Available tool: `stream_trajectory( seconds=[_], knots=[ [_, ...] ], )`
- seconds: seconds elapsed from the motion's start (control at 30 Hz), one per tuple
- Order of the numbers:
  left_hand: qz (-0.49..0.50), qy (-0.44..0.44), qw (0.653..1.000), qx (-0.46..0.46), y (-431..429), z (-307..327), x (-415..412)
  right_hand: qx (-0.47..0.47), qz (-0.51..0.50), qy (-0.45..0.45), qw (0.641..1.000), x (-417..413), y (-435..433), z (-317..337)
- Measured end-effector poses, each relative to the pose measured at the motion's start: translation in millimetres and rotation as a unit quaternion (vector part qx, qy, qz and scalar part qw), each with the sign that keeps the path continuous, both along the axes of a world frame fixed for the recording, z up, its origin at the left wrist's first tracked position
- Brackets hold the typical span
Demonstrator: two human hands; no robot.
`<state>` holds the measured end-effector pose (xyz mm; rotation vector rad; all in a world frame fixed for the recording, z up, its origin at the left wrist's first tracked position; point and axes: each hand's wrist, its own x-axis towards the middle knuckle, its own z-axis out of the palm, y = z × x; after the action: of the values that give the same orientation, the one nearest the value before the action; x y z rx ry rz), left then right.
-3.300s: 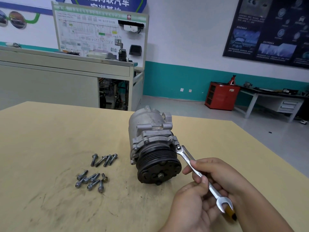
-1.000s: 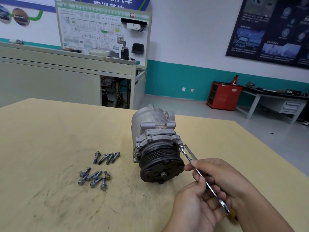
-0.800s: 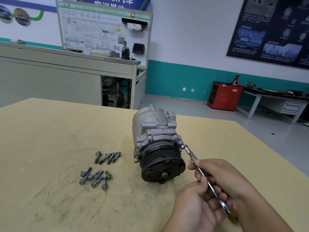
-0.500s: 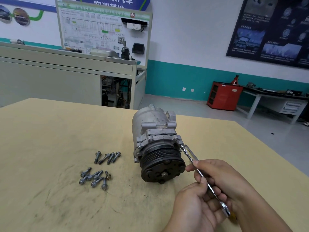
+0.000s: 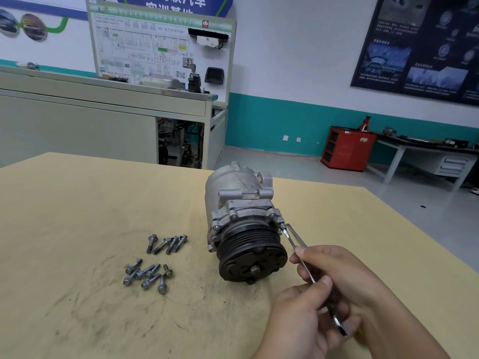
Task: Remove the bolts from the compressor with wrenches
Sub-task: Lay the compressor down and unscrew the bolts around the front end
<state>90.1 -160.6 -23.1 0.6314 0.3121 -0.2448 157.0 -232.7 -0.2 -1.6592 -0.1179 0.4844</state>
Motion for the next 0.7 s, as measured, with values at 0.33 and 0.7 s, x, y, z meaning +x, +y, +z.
stream_trajectory(
  seconds=[0.33, 0.7],
  knots=[
    [0.011, 0.027, 1.000, -0.004, 8, 0, 2, -0.047, -0.042, -0.091, 0.994, -4, 7, 1],
    [0.062, 0.086, 0.994, -0.027, 2, -12, 8, 0.050, 0.078, 0.040, 0.995, 2, -7, -7]
  ],
)
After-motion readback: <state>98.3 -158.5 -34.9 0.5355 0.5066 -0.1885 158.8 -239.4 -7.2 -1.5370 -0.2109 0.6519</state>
